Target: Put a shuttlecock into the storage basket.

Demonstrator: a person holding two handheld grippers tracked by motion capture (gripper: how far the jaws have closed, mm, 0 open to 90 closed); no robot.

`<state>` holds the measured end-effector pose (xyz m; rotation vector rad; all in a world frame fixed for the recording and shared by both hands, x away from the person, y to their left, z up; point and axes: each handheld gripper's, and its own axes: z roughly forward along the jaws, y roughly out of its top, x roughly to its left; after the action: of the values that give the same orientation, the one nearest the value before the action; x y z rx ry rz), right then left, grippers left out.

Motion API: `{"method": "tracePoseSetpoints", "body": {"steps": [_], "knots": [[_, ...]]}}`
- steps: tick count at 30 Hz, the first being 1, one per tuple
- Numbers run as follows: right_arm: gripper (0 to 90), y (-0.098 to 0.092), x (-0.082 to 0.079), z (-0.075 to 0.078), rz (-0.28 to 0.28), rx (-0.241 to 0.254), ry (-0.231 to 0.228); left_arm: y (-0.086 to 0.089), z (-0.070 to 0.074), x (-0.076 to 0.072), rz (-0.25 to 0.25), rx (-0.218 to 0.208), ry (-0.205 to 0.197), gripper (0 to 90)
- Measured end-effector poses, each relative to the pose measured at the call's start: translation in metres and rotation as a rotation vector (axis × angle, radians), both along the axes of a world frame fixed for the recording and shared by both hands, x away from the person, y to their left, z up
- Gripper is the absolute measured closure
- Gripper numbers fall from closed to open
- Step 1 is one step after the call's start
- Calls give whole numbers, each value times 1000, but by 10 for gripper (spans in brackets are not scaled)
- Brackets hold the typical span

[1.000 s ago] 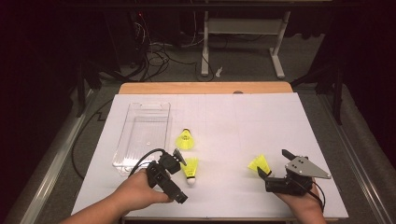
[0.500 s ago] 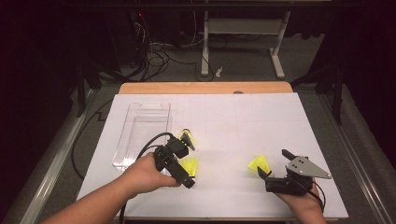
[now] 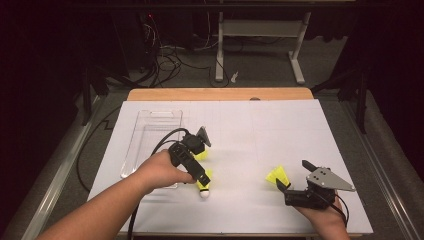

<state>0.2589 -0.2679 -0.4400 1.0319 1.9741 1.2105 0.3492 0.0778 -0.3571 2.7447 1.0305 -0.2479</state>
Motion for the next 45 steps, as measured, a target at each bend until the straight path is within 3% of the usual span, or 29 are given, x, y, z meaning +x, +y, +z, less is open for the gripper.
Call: {"method": "tracePoseSetpoints", "body": {"steps": [10,21,26,36,45], "knots": [[4,0,0,0,1,0,1,-1,0,18,12,7,-2,48],[5,-1,0,0,1,-1,3,-12,-23,31,4,32,-15,155],[5,-1,0,-1,3,-3,4,-14,-36,33,-6,18,21,200],[6,0,0,-1,6,-5,9,-15,-44,33,-29,-18,54,465],[6,0,1,-2,7,-8,10,-10,-44,34,-32,-36,65,600]]}}
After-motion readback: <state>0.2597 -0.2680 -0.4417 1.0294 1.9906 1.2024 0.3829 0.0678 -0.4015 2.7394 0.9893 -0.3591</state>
